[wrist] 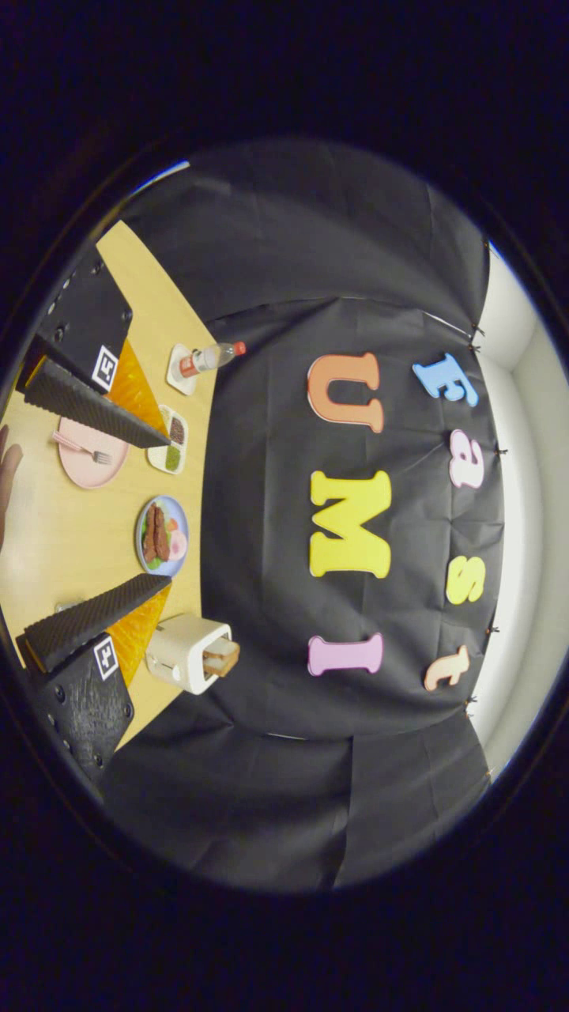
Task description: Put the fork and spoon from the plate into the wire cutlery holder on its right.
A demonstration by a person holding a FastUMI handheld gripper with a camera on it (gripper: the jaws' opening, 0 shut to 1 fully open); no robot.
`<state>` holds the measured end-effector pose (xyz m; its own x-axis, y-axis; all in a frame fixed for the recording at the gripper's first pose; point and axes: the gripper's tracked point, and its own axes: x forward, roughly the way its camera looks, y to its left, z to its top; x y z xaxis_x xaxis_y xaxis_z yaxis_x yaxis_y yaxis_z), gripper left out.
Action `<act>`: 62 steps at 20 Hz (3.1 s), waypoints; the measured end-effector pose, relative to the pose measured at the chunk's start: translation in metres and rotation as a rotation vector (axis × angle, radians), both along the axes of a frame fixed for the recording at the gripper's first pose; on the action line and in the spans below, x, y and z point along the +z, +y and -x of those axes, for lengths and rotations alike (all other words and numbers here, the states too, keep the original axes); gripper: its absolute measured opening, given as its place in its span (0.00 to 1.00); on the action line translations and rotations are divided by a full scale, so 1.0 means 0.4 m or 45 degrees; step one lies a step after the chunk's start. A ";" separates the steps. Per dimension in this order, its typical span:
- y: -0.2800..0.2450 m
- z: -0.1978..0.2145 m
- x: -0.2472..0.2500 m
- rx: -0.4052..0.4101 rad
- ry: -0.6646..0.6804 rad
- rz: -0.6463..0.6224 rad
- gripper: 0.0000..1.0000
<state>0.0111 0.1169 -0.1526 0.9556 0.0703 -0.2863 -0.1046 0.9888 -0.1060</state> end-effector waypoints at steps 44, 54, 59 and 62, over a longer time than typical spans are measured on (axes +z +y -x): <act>0.048 -0.036 -0.497 -0.053 0.875 -0.024 0.08; -0.314 -0.069 -0.230 -0.077 0.795 0.071 0.08; -0.448 -0.036 -0.186 -0.106 0.924 0.117 0.08; -0.496 -0.003 -0.178 -0.100 1.043 0.118 0.08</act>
